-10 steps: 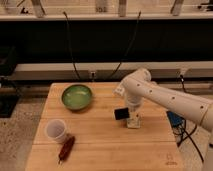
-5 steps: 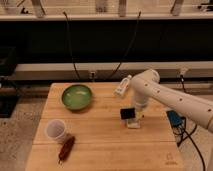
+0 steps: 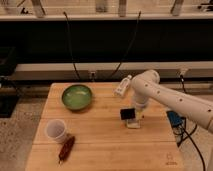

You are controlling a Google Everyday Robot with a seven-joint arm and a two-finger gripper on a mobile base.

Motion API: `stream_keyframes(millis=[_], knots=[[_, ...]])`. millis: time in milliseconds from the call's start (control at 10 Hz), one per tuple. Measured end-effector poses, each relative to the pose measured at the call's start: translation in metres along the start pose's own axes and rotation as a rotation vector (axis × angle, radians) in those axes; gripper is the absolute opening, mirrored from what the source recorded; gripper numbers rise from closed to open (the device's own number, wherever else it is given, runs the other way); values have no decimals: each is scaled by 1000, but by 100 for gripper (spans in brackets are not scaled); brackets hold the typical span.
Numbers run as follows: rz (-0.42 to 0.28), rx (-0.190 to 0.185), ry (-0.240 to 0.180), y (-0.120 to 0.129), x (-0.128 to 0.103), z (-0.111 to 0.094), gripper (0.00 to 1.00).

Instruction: Place the eraser on the white sponge

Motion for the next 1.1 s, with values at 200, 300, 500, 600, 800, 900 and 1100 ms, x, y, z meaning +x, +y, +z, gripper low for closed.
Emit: stream_keyframes(millis=[200, 300, 500, 600, 800, 900, 1100], knots=[[0, -1, 2, -1, -1, 0, 52], [1, -2, 1, -1, -1, 0, 56], [3, -4, 1, 1, 1, -1, 59], [1, -6, 1, 1, 1, -1, 63], [2, -7, 0, 1, 2, -1, 73], [0, -9, 0, 1, 2, -1, 77], [-7, -13, -1, 2, 3, -1, 78]])
